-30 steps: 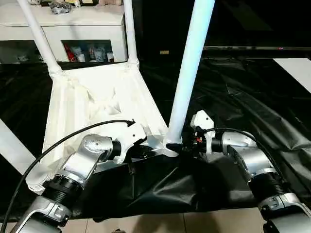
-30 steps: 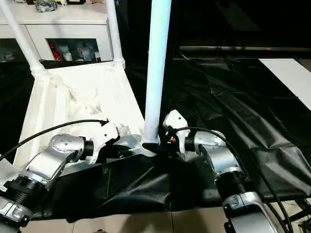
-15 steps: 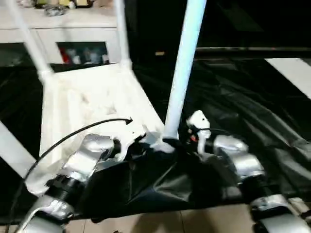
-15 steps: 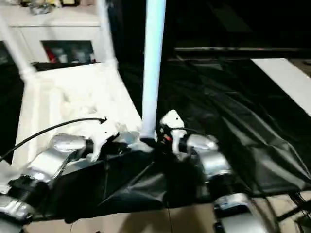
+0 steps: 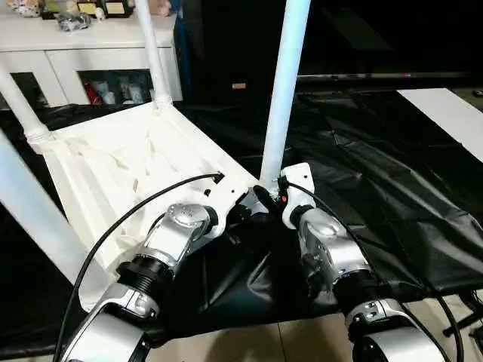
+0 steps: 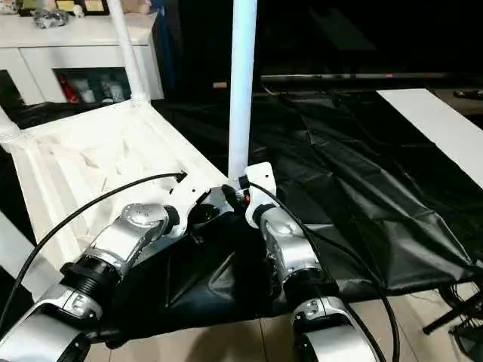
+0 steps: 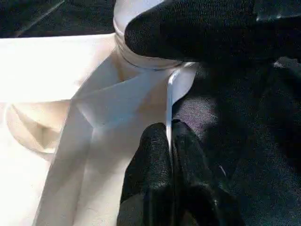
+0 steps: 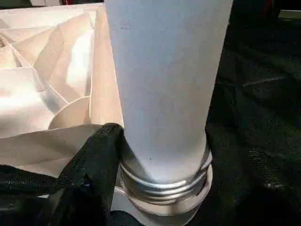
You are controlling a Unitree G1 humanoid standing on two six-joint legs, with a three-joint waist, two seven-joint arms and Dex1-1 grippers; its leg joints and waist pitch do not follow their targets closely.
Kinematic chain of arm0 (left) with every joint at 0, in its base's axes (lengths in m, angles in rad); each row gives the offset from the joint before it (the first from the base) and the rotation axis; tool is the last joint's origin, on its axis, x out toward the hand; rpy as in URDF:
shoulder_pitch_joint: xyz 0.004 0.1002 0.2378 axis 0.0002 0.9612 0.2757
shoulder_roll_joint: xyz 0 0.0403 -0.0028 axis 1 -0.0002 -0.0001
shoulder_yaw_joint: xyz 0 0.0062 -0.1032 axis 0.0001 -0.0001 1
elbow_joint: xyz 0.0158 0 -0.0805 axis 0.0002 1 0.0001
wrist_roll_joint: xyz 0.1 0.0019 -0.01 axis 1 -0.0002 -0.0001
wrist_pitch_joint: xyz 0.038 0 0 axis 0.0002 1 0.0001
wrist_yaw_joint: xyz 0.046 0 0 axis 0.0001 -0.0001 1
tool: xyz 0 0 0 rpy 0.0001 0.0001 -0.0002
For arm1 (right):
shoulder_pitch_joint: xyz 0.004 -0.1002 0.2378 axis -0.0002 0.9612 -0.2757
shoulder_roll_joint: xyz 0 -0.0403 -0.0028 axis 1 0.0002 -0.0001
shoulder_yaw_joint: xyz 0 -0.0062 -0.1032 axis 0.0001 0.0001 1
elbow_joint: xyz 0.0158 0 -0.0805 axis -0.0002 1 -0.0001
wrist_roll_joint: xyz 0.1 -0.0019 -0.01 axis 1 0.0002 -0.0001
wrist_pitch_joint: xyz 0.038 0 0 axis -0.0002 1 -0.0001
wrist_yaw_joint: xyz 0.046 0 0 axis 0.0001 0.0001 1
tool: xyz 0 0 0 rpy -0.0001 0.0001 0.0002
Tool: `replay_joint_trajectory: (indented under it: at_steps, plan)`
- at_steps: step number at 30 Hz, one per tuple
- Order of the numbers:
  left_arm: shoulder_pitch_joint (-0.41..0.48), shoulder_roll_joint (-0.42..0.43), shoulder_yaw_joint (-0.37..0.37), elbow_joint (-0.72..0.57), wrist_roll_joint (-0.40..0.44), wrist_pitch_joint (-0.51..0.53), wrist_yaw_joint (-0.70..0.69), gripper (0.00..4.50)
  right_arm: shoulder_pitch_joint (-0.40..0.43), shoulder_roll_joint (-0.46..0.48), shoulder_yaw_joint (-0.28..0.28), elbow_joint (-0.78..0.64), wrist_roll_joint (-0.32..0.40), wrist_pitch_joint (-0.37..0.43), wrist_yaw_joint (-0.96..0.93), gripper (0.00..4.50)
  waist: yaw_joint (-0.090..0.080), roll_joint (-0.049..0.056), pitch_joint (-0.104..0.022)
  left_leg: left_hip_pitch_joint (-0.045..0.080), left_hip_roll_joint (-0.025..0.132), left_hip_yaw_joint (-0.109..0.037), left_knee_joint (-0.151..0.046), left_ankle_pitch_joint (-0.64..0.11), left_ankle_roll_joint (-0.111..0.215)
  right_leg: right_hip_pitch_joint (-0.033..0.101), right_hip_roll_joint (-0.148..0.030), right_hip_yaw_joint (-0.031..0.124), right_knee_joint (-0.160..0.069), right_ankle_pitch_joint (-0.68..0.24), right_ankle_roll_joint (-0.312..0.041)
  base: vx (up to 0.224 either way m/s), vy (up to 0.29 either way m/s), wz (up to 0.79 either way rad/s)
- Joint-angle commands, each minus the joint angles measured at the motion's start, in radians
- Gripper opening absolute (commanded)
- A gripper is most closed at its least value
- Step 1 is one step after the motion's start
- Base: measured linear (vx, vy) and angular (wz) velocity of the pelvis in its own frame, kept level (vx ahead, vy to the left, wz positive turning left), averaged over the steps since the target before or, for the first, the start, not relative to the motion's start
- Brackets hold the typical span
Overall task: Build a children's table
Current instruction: Rotate leg to tighten
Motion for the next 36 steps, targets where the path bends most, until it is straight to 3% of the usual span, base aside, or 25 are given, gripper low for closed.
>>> replay_joint_trajectory:
  at_steps: [1,3,4,5,6,10,12,13,14,15,17,18,19,20,22,27,29,30,36]
  plan:
    - [-0.009,0.008,0.018,0.009,-0.001,-0.058,0.004,0.0,0.001,0.02,0.069,-0.038,0.009,-0.032,0.125,3.23,0.003,-0.015,-0.053,0.015,0.016,-0.01,-0.073,-0.447,0.028,0.028,-0.059,0.032,-0.078,-0.505,-0.059,0.0,0.0,0.0]
    - [-0.005,0.027,0.017,-0.002,-0.01,-0.067,-0.041,0.0,-0.003,-0.022,0.061,-0.052,0.025,-0.032,0.186,3.53,0.004,-0.018,-0.053,0.004,0.016,-0.01,-0.075,-0.403,0.035,0.035,-0.06,0.036,-0.068,-0.474,-0.073,0.0,0.0,0.0]
    - [0.002,0.045,0.017,-0.018,-0.019,-0.07,-0.077,0.0,0.0,-0.058,0.056,-0.072,0.042,-0.017,0.242,3.61,0.006,-0.016,-0.054,0.004,0.017,-0.01,-0.075,-0.395,0.035,0.036,-0.062,0.038,-0.067,-0.47,-0.076,0.0,0.0,0.0]
    - [0.01,0.064,0.016,-0.034,-0.029,-0.079,-0.118,0.0,0.003,-0.102,0.057,-0.092,0.048,-0.011,0.3,3.61,0.012,-0.018,-0.057,0.012,0.019,-0.005,-0.071,-0.377,0.041,0.032,-0.06,0.042,-0.065,-0.441,-0.09,0.0,0.0,0.0]
    - [0.014,0.076,0.015,-0.042,-0.035,-0.085,-0.144,0.0,0.005,-0.129,0.059,-0.102,0.05,-0.008,0.336,3.75,0.017,-0.018,-0.057,0.011,0.022,-0.001,-0.07,-0.348,0.045,0.029,-0.06,0.049,-0.057,-0.393,-0.115,0.0,0.0,0.0]
    - [0.042,0.134,0.01,-0.088,-0.076,-0.118,-0.283,0.0,0.025,-0.261,0.086,-0.146,0.047,-0.015,0.517,3.75,0.035,-0.028,-0.061,0.002,0.021,0.004,-0.062,-0.297,0.057,0.032,-0.058,0.06,-0.041,-0.38,-0.133,0.0,0.0,0.0]
    - [0.052,0.154,0.005,-0.106,-0.091,-0.129,-0.337,0.0,0.027,-0.294,0.092,-0.15,0.043,-0.016,0.569,3.75,0.045,-0.029,-0.06,0.005,0.02,0.011,-0.056,-0.279,0.057,0.022,-0.054,0.068,-0.037,-0.362,-0.146,0.0,0.0,0.0]
    - [0.052,0.154,0.005,-0.106,-0.091,-0.129,-0.337,0.0,0.027,-0.294,0.092,-0.15,0.043,-0.016,0.569,3.75,0.049,-0.024,-0.062,0.008,0.02,0.013,-0.053,-0.273,0.058,0.021,-0.053,0.069,-0.034,-0.349,-0.162,0.0,0.0,0.0]
    - [0.056,0.163,0.001,-0.113,-0.096,-0.14,-0.361,0.0,0.026,-0.306,0.094,-0.15,0.043,-0.015,0.588,3.75,0.049,-0.026,-0.064,0.003,0.02,0.014,-0.053,-0.255,0.058,0.026,-0.052,0.07,-0.029,-0.324,-0.167,0.0,0.0,0.0]
    - [0.072,0.184,-0.012,-0.146,-0.114,-0.146,-0.435,0.0,0.023,-0.327,0.103,-0.154,0.048,-0.004,0.629,3.75,0.058,-0.017,-0.069,-0.005,0.021,0.011,-0.051,-0.205,0.061,0.031,-0.049,0.068,-0.017,-0.248,-0.183,0.0,0.0,0.0]
    - [0.087,0.195,-0.02,-0.183,-0.132,-0.135,-0.487,0.0,0.023,-0.34,0.134,-0.155,0.036,-0.011,0.666,3.75,0.059,-0.019,-0.07,-0.01,0.02,0.012,-0.046,-0.18,0.066,0.032,-0.046,0.069,-0.007,-0.185,-0.205,0.0,0.0,0.0]
    - [0.091,0.197,-0.02,-0.193,-0.136,-0.137,-0.499,0.0,0.021,-0.344,0.148,-0.152,0.029,-0.015,0.678,3.75,0.062,-0.018,-0.071,-0.011,0.021,0.012,-0.044,-0.174,0.067,0.031,-0.045,0.069,-0.002,-0.165,-0.212,0.0,0.0,0.0]
    - [0.091,0.196,-0.019,-0.195,-0.136,-0.136,-0.5,0.0,0.02,-0.344,0.159,-0.147,0.021,-0.021,0.684,3.75,0.063,-0.011,-0.073,-0.008,0.024,0.012,-0.042,-0.17,0.072,0.027,-0.042,0.069,0.002,-0.134,-0.226,0.0,0.0,0.0]
    - [0.09,0.196,-0.018,-0.195,-0.135,-0.137,-0.501,0.0,0.018,-0.342,0.164,-0.141,0.018,-0.024,0.69,3.75,0.067,-0.012,-0.074,-0.007,0.024,0.013,-0.04,-0.169,0.075,0.026,-0.04,0.069,0.005,-0.114,-0.237,0.0,0.0,0.0]
    - [0.089,0.191,-0.015,-0.196,-0.143,-0.134,-0.512,0.0,0.012,-0.33,0.171,-0.131,0.02,-0.028,0.709,3.75,0.071,-0.011,-0.071,-0.011,0.025,0.011,-0.042,-0.186,0.073,0.027,-0.041,0.068,0.006,-0.125,-0.238,0.0,0.0,0.0]
    - [0.087,0.189,-0.018,-0.199,-0.139,-0.133,-0.517,0.0,-0.021,-0.299,0.163,-0.116,0.043,-0.03,0.731,3.75,0.071,-0.012,-0.066,-0.004,0.026,0.009,-0.05,-0.275,0.036,0.024,-0.045,0.071,-0.01,-0.259,-0.2,0.0,0.0,0.0]
    - [0.088,0.189,-0.017,-0.202,-0.139,-0.132,-0.519,0.0,-0.023,-0.299,0.165,-0.115,0.046,-0.029,0.735,3.75,0.073,-0.011,-0.064,0.001,0.027,0.01,-0.051,-0.283,0.031,0.02,-0.045,0.072,-0.012,-0.269,-0.195,0.0,0.0,0.0]
    - [0.086,0.189,-0.013,-0.2,-0.133,-0.132,-0.522,0.0,-0.035,-0.293,0.166,-0.103,0.05,-0.035,0.735,3.75,0.075,-0.016,-0.065,0.001,0.026,0.011,-0.05,-0.278,0.032,0.02,-0.046,0.073,-0.011,-0.268,-0.196,0.0,0.0,0.0]
    - [0.083,0.19,-0.011,-0.192,-0.125,-0.133,-0.52,0.0,-0.046,-0.287,0.169,-0.076,0.033,-0.041,0.762,3.75,0.075,-0.015,-0.067,-0.009,0.025,0.009,-0.049,-0.236,0.037,0.026,-0.046,0.072,-0.005,-0.241,-0.191,0.0,0.0,0.0]
